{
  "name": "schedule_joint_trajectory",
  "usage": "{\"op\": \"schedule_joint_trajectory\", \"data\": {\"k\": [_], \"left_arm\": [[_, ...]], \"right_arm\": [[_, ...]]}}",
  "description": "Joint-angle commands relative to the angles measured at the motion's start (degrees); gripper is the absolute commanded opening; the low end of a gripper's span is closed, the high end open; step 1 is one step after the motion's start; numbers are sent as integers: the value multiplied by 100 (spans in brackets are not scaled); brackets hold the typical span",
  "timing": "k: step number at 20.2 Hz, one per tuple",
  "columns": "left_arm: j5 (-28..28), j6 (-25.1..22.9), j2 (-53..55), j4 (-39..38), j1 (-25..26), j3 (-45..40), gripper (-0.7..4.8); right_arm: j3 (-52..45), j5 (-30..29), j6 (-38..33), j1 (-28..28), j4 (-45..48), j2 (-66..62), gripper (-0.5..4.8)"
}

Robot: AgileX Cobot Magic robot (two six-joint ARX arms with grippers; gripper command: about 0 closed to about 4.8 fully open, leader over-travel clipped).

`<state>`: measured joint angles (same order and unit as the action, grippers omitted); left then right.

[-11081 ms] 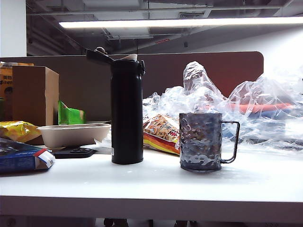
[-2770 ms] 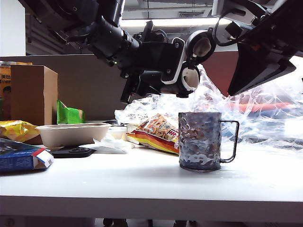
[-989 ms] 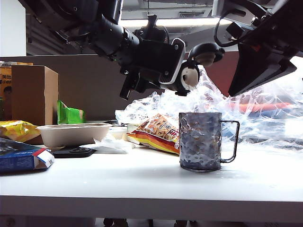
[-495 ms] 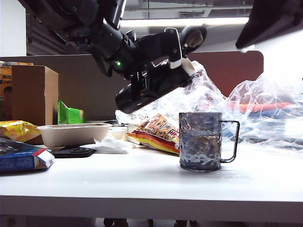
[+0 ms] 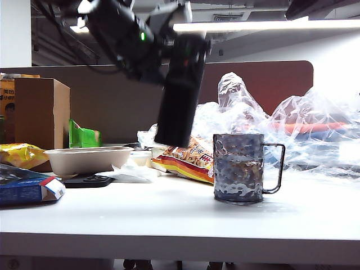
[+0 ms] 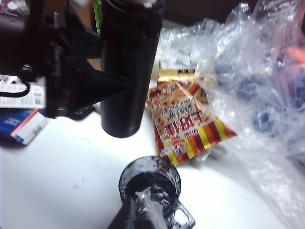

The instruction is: Pick up the black thermos, pour some water into the cup, then place the black thermos back on the table.

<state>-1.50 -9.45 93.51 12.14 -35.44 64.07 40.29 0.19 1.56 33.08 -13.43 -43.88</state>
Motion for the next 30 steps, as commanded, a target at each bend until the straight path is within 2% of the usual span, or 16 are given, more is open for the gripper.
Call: {"op": "schedule_joint_trajectory", "data": {"k": [1,3,5,6,8,9,11,13,17,21,25,27,29,30], "left_arm": [[-92,116,-509,15,20,-17,-5],[-92,103,-815,116,44,-304,-5],[-247,114,-1226,452,192,-929,-5],[-262,114,-1432,721,275,-1305,-5],[-262,118,-1567,1237,330,-1746,-5],[-282,164,-1598,1755,398,-2074,-5],[-267,289,-1578,2691,450,-2673,-5],[-214,297,-1523,3123,450,-3042,-5],[-173,614,-1043,3803,527,-3340,-5],[-177,813,-461,4336,522,-3340,-5],[-195,787,-192,4444,522,-3342,-5],[-260,551,-188,4411,520,-3344,-5],[-260,538,-186,4404,520,-3344,-5],[-262,538,-186,4411,520,-3344,64]], "right_arm": [[17,-35,-98,-4,358,13,-5],[-37,-39,-203,0,643,15,-5],[-313,-188,-247,2,1425,-26,-5],[-463,-374,-472,2,1692,-118,-5],[-481,-610,-573,7,1668,-323,-5],[-481,-831,-590,50,1766,-531,-5],[-481,-918,-592,223,2079,-1012,-5],[-479,-942,-608,341,2337,-1338,-5],[-479,-909,-605,723,2702,-1816,-5],[-476,-911,-608,745,2717,-1947,-5],[-476,-929,-608,745,2658,-1945,-5],[-476,-925,-605,734,2651,-1945,-5],[-476,-929,-605,737,2653,-1945,-5],[-476,-931,-608,737,2653,-1945,-5]]}}
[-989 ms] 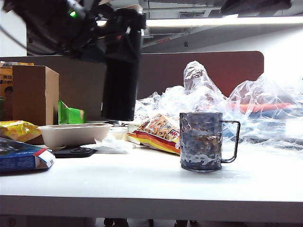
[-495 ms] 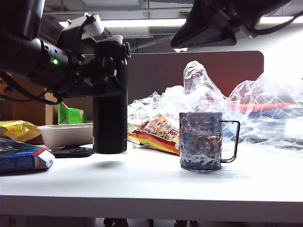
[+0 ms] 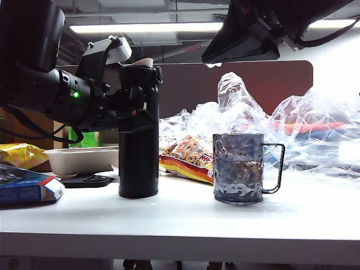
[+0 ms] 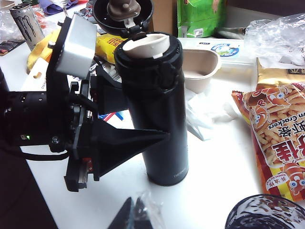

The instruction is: Pick up the black thermos, pour some water into the cup, then place the black thermos back on the table.

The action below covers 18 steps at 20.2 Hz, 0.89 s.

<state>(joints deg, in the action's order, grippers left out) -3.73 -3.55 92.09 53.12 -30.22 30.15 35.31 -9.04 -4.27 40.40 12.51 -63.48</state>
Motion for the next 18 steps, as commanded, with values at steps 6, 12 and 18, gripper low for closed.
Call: {"op": "schedule_joint_trajectory", "data": {"k": [6,12,18], "left_arm": [[-42,-35,-46,326,-4,48,382],[-271,114,-63,332,-9,48,479],[-756,809,-63,-4,-9,44,479]], "right_arm": [[28,-9,-26,4,57,22,-5],[33,-9,-26,4,52,28,-5],[33,-2,-26,4,-7,79,-5]]}}
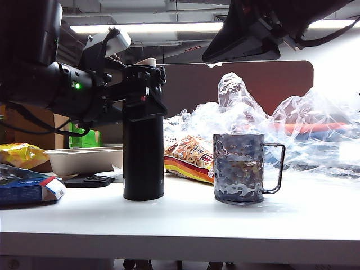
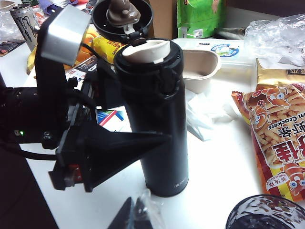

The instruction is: Pick up the black thermos, pour some water into the cup, then place the black thermos back on the table.

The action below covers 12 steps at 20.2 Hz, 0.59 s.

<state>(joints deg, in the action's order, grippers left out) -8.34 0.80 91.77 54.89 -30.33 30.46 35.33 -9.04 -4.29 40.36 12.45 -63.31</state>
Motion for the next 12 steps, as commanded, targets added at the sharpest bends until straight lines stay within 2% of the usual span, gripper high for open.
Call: {"op": "schedule_joint_trajectory", "data": {"k": [1,2,8,12], "left_arm": [[-350,544,-31,-282,2,11,479],[-350,699,-48,-352,2,-35,479],[-310,656,-446,-428,4,-487,479],[-317,695,-1226,-496,4,-1001,479]], "right_arm": [[31,-4,-24,9,-42,79,-5],[31,7,-22,9,-181,153,-5],[31,33,-15,7,-579,376,-5],[31,-4,-20,9,-765,452,-5]]}}
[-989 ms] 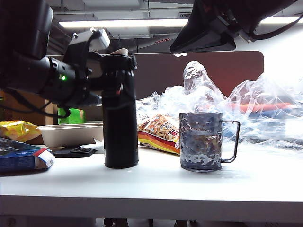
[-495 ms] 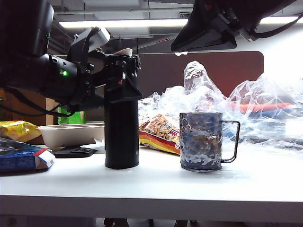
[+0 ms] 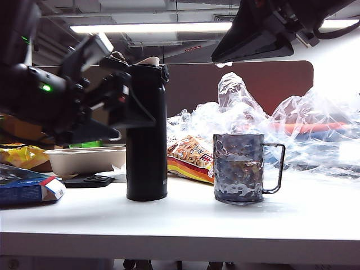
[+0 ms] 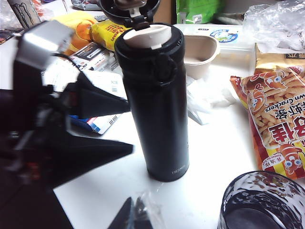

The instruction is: Pick up the black thermos, pour some water into the cup, then place the black thermos back on the table.

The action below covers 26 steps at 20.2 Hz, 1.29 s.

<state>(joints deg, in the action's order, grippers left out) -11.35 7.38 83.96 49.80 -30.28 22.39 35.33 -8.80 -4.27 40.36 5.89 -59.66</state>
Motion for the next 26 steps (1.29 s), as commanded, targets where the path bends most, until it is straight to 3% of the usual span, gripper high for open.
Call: {"op": "schedule_joint_trajectory", "data": {"k": [1,3,4,9,13,16,21,26], "left_arm": [[-33,35,-745,-94,0,-297,430],[-96,-31,-1473,-610,0,-428,51],[-151,-125,-1884,-1058,0,-431,12],[-229,-133,-3705,-3211,-2,-431,-6],[-236,-68,-4800,-4229,-2,-433,-6],[-146,136,-6229,-5187,-2,-527,-6],[-20,645,-7567,-5711,-2,-922,-6],[173,636,-8284,-5901,-2,-1287,-6]], "right_arm": [[31,-31,-22,11,-210,131,-5],[31,-24,-22,13,-533,304,-5],[31,0,-4,13,-754,452,-5],[31,33,-107,15,-1700,1322,-5],[28,181,-297,28,-2369,1864,-5],[-20,549,-494,72,-2686,2441,-5],[-1010,807,-498,546,-2175,3248,-5],[-2186,1521,-531,898,-817,4192,-5]]}}
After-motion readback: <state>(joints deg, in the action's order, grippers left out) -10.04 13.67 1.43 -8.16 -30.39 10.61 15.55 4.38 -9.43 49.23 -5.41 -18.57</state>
